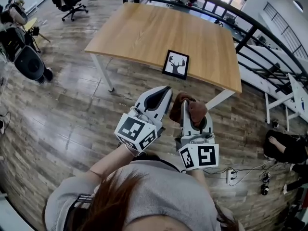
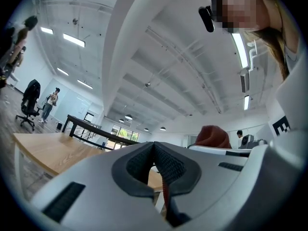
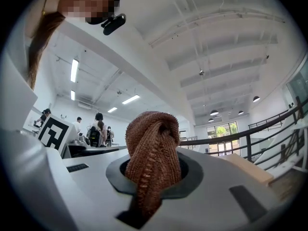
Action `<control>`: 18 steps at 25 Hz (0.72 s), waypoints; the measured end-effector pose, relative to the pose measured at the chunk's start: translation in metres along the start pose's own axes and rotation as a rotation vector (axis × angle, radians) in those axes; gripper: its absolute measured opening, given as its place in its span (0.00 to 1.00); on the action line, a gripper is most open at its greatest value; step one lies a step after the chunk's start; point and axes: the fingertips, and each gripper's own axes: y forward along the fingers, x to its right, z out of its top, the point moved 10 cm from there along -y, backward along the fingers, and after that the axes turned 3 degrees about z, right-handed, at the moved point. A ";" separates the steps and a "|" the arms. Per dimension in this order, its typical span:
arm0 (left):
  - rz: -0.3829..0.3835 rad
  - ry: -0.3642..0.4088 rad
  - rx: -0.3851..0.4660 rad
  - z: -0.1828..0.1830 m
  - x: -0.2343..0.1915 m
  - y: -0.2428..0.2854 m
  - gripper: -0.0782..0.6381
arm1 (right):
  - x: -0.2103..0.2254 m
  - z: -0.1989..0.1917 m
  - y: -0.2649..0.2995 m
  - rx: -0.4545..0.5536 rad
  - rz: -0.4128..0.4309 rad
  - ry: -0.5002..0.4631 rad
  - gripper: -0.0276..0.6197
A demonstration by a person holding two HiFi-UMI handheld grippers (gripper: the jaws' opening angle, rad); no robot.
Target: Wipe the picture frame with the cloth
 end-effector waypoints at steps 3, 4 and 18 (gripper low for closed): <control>0.000 0.004 0.001 0.002 0.004 -0.002 0.12 | 0.002 0.003 -0.003 0.012 0.007 0.028 0.16; 0.001 0.008 0.002 0.002 0.005 -0.003 0.12 | 0.002 0.004 -0.004 0.015 0.007 0.027 0.16; 0.013 0.004 0.000 0.002 -0.001 -0.010 0.12 | -0.011 0.006 -0.005 0.024 0.005 -0.020 0.16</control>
